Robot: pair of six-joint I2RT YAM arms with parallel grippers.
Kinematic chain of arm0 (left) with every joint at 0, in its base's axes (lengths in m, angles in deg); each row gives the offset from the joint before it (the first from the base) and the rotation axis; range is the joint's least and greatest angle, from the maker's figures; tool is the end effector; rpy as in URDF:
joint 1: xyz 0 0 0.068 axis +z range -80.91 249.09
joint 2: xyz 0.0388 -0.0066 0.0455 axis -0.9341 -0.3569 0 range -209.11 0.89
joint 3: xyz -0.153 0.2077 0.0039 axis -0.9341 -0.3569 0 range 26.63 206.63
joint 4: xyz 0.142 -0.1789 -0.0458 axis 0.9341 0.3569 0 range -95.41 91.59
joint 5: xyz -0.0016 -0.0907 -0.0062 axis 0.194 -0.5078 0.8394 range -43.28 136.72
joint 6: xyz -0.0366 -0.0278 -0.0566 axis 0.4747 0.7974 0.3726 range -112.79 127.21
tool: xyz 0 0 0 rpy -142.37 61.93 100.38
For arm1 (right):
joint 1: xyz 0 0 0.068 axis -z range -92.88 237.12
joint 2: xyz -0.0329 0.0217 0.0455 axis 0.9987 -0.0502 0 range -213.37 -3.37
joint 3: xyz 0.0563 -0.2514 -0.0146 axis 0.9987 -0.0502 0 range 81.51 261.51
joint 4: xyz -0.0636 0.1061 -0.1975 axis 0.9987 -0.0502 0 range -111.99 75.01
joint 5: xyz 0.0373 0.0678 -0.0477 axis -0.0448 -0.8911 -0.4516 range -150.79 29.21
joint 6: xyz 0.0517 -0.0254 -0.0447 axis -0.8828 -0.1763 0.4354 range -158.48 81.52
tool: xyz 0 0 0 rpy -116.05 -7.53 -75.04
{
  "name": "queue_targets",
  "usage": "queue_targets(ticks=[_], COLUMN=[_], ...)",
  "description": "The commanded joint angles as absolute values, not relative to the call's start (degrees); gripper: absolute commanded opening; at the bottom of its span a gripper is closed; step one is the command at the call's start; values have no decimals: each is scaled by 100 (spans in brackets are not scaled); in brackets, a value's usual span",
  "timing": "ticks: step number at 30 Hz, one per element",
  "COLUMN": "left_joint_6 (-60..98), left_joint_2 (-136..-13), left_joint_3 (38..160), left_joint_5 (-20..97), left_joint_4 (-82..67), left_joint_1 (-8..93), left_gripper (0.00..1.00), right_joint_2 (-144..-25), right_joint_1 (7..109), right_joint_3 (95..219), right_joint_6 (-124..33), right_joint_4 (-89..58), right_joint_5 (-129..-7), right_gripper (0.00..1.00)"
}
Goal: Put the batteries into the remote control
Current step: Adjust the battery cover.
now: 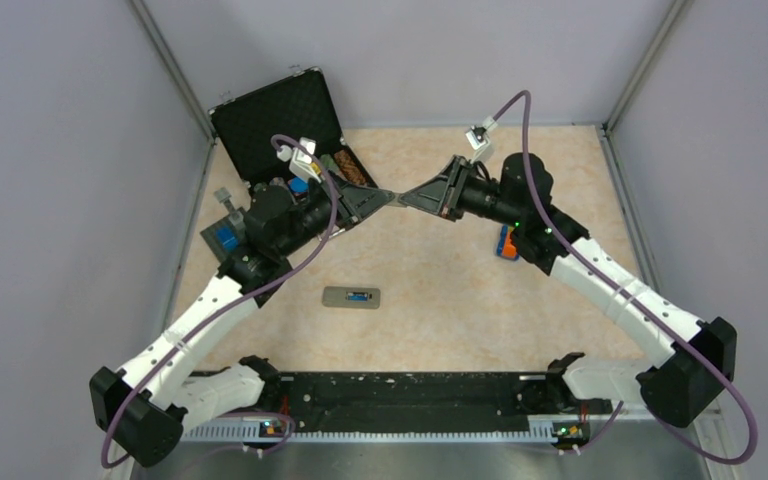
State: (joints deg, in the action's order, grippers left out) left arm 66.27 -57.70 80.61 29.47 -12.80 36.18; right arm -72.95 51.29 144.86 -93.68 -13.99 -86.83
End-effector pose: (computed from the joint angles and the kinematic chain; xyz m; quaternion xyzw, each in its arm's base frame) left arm 0.1923 -0.1458 0.3748 -0.0485 0.6888 -0.5867 0.4230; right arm 0.2120 0.1861 0.3713 -0.0286 0.7350 0.5852 0.3415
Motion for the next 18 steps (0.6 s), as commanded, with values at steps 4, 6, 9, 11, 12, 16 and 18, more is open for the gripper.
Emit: queue_targets(ticks=[4, 6, 9, 11, 12, 16, 18], left_joint_6=[6588, 6574, 6536, 6488, 6454, 6357, 6347], left_joint_2=[-5707, -5724, -5723, -5713, -5710, -5648, -5607], left_joint_3=[7998, 7985, 7944, 7920, 7893, 7752, 7656], left_joint_5=[2904, 2888, 2914, 2968, 2999, 3120, 3140], left_joint_4=[-1542, -1510, -1458, -1398, -1353, -1256, -1252], left_joint_1=[3587, 3587, 3586, 3586, 3594, 3616, 3630], left_gripper=[0, 4, 17, 22, 26, 34, 36], right_joint_2=[-7381, -7391, -7389, -7385, -7398, -7452, -7486], right_joint_1=[5047, 5048, 5047, 5046, 5047, 5047, 5047], right_joint_3=[14488, 14469, 14420, 14369, 14346, 14226, 14146], right_joint_6=[-9584, -9579, -9564, -9561, -9561, -9576, -9610], right_joint_4=[-1077, -1127, -1158, -1157, -1150, -1053, -977], right_joint_5=[-8982, -8964, -8939, -8921, -8918, -8948, -8974], right_gripper=[0, 0, 0, 0, 0, 0, 0])
